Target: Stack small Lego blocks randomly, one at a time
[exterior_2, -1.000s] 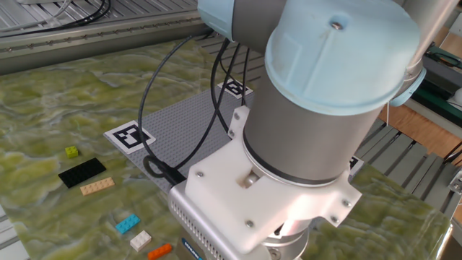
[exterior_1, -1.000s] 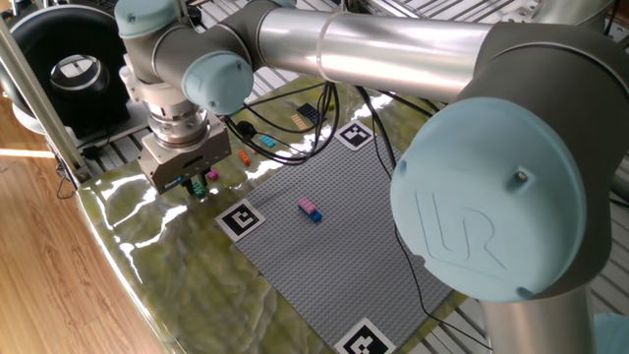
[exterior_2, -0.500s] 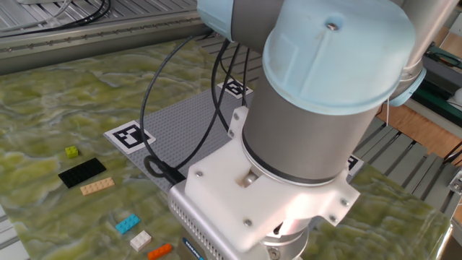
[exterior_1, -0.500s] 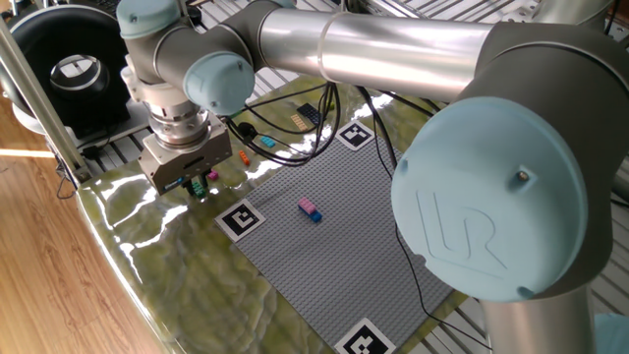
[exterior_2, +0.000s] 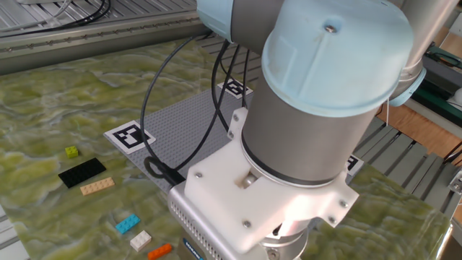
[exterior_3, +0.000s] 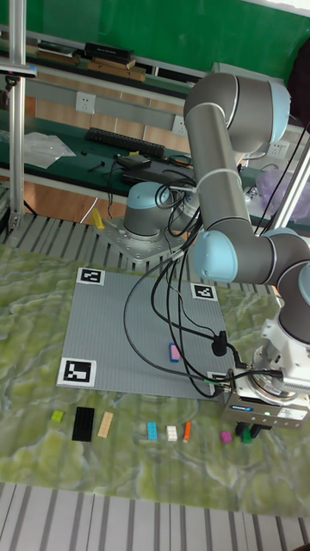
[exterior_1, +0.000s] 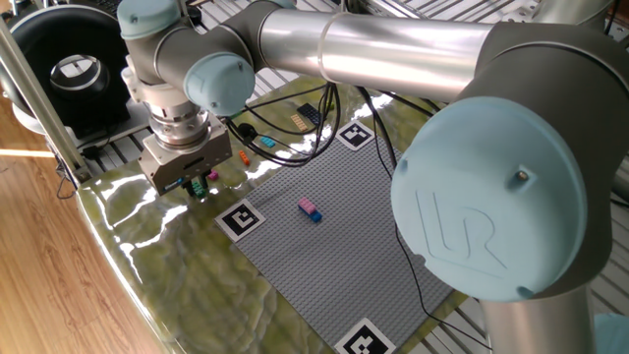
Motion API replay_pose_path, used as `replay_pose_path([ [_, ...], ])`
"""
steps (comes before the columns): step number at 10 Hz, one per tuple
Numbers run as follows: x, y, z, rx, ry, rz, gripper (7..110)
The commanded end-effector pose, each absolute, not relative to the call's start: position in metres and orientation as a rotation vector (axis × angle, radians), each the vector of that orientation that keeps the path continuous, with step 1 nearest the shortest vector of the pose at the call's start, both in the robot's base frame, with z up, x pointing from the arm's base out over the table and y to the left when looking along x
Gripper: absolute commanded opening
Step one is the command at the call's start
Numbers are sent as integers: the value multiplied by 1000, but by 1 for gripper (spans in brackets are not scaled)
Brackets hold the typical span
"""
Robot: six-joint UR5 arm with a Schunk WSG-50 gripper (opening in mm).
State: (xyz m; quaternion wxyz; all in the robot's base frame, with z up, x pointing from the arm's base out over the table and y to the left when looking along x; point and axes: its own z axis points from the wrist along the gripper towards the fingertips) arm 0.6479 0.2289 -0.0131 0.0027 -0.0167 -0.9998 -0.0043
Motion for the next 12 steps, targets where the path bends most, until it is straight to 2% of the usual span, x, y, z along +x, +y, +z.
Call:
replay_pose_path([
  [1,649,231,-13,-66,-3134,-30,22],
  [6,648,231,-13,-81,-3134,-28,22],
  [7,648,231,-13,-83,-3134,-28,7],
  [12,648,231,-13,-97,-3133,-25,7],
])
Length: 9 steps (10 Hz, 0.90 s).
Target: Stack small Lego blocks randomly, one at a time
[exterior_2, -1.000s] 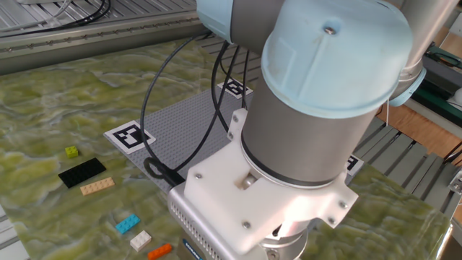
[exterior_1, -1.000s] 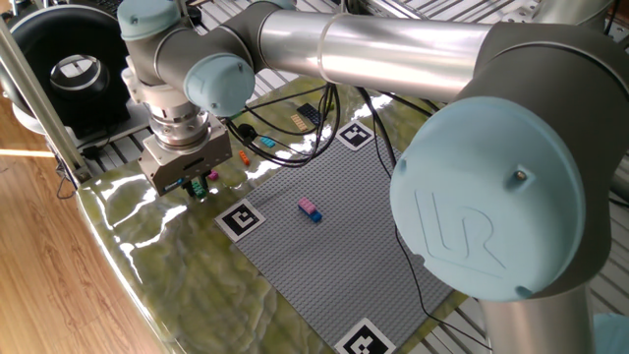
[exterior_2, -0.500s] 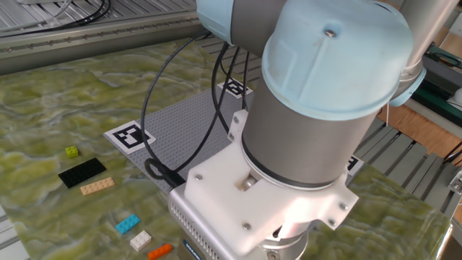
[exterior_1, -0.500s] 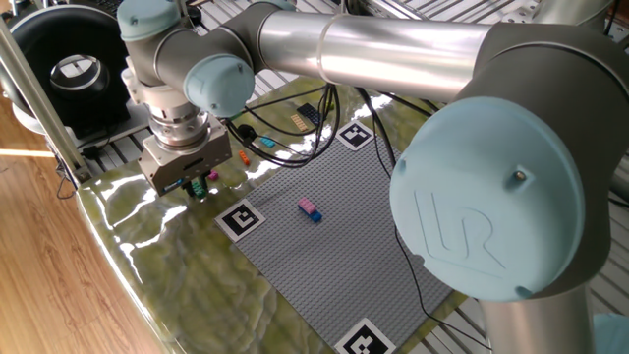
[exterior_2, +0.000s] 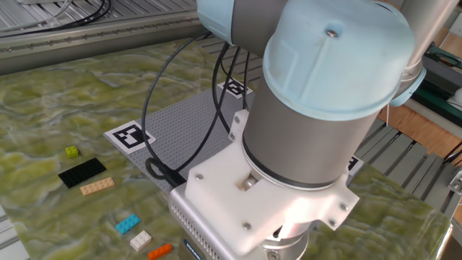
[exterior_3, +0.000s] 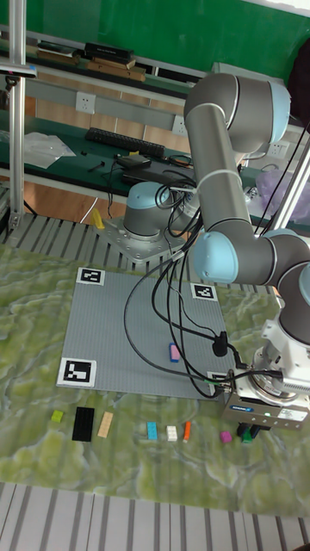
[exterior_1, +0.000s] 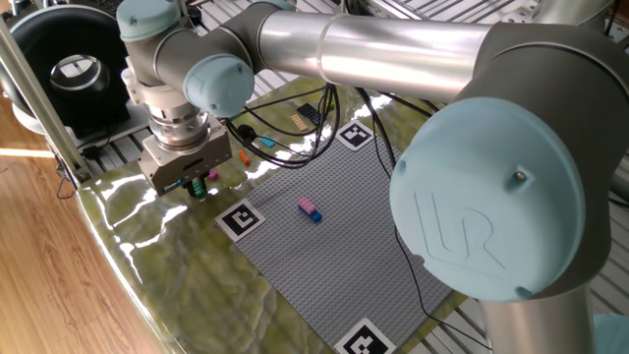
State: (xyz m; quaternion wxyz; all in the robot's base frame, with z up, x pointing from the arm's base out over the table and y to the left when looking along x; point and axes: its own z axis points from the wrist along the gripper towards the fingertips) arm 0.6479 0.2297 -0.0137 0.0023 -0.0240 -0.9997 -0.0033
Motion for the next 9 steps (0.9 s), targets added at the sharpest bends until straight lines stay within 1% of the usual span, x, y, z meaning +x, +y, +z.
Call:
replay_pose_path([
  [1,648,230,-12,-112,-3132,-16,7],
  [4,649,234,0,-126,-3130,-47,7],
  [7,654,232,37,-70,-3119,-63,7],
  [9,656,220,62,-1,-3121,-52,7],
])
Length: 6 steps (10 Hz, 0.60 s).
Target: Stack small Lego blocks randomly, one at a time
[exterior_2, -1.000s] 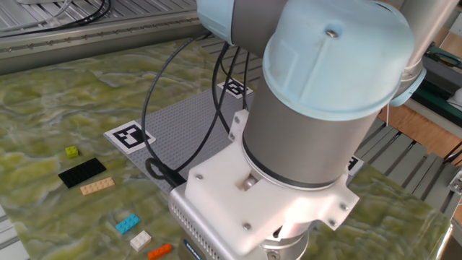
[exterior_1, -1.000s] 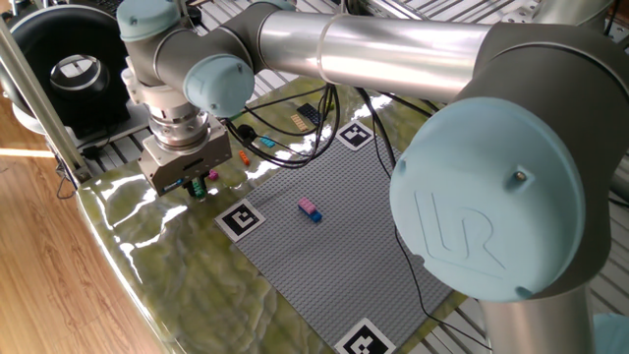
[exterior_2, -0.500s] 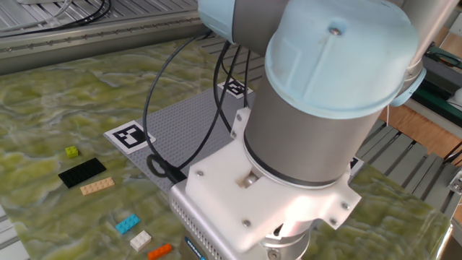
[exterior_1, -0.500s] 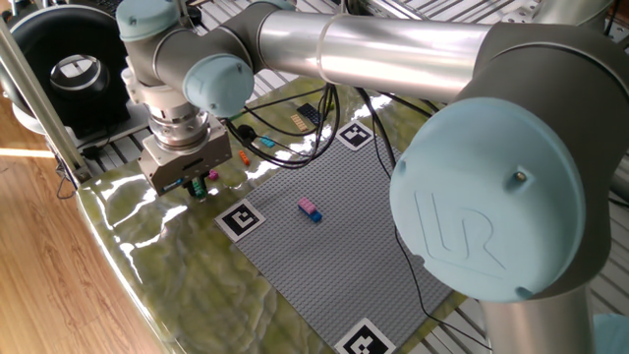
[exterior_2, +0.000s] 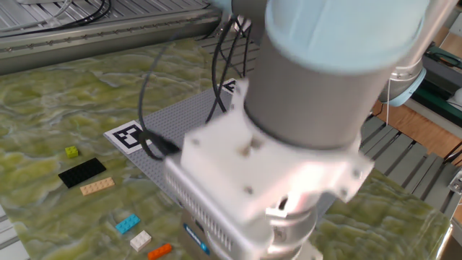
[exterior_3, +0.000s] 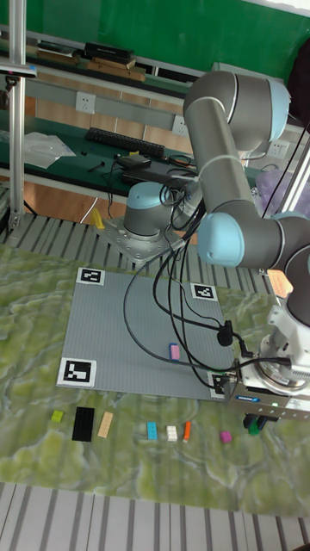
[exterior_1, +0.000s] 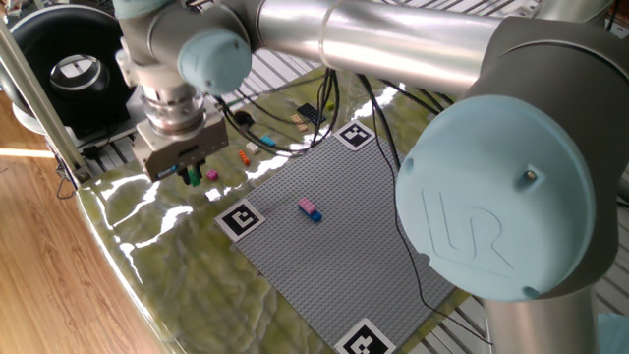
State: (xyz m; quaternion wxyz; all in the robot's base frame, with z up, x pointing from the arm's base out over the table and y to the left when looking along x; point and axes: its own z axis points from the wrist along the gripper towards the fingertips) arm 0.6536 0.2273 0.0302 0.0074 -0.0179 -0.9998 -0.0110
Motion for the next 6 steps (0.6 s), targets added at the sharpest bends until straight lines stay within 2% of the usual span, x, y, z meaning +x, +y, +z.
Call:
replay_pose_path([
  [1,652,214,69,21,-3118,-45,7],
  [6,644,204,72,71,-3128,-48,7],
])
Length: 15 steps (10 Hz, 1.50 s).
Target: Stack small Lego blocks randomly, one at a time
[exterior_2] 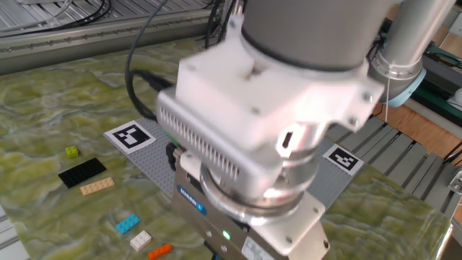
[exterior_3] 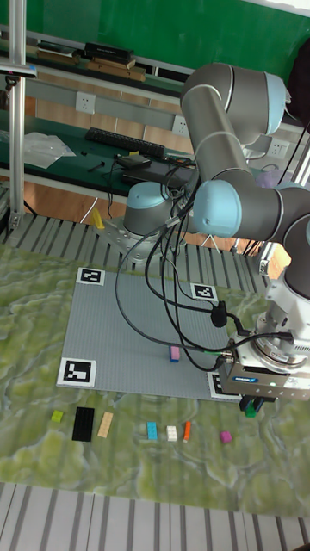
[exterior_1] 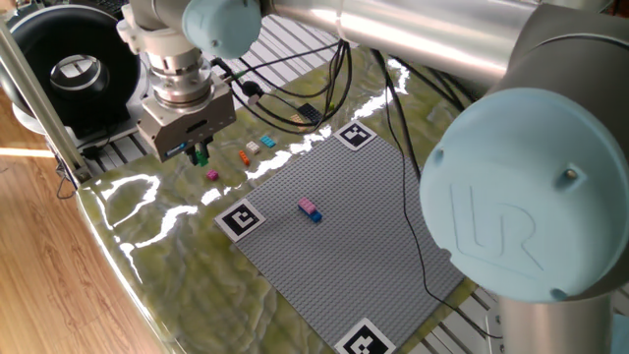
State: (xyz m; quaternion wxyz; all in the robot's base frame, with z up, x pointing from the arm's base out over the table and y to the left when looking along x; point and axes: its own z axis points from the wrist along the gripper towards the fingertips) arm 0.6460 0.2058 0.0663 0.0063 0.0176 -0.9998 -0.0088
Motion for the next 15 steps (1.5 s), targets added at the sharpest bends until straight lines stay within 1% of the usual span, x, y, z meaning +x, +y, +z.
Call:
replay_pose_path([
  [1,641,202,72,61,-3116,-31,7],
  [2,640,200,72,54,-3111,-21,7],
  [4,643,210,72,54,-3123,-81,7],
  [6,648,212,72,112,-3144,-93,7],
  [7,659,209,73,162,-3187,-71,7],
  [8,658,201,72,167,-3181,-22,7],
  [9,637,190,68,163,-3173,43,7],
  [10,608,189,64,143,-3165,49,7],
  [12,577,185,61,127,-3154,26,7],
  [13,569,181,61,128,-3155,36,7],
  [15,562,181,57,123,-3167,-7,7],
])
